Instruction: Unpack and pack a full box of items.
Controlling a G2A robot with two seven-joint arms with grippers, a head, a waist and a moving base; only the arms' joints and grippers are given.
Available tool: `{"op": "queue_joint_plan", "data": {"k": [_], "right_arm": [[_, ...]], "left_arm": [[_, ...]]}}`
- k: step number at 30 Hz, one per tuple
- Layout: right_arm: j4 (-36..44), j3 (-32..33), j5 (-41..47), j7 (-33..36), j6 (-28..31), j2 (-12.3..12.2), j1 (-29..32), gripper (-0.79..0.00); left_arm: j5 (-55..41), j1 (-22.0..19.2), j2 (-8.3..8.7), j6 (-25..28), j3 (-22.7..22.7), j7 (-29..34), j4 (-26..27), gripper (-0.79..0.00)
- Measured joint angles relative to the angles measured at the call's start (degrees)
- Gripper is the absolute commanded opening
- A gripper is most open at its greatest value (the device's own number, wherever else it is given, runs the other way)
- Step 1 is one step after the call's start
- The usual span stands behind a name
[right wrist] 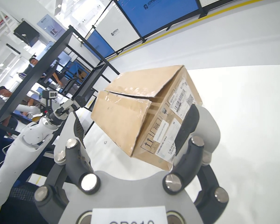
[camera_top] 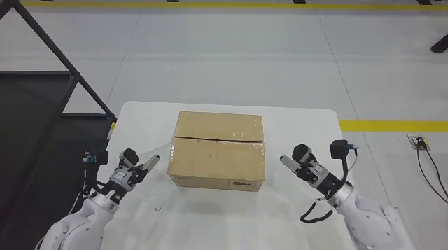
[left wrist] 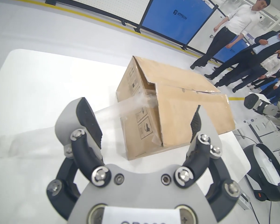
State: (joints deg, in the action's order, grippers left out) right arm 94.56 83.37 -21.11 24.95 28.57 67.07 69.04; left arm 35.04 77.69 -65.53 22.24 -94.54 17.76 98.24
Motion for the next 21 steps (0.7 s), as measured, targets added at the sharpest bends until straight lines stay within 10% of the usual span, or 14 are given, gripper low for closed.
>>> {"op": "queue_joint_plan", "data": {"k": [21], "right_arm": [[-10.43, -5.12, 9.57, 4.93, 2.74, 0.59, -8.94, 0.0]], "left_arm": [[-14.33, -5.06, 0.07, 1.72, 2.33, 8.07, -2.98, 0.0]]}}
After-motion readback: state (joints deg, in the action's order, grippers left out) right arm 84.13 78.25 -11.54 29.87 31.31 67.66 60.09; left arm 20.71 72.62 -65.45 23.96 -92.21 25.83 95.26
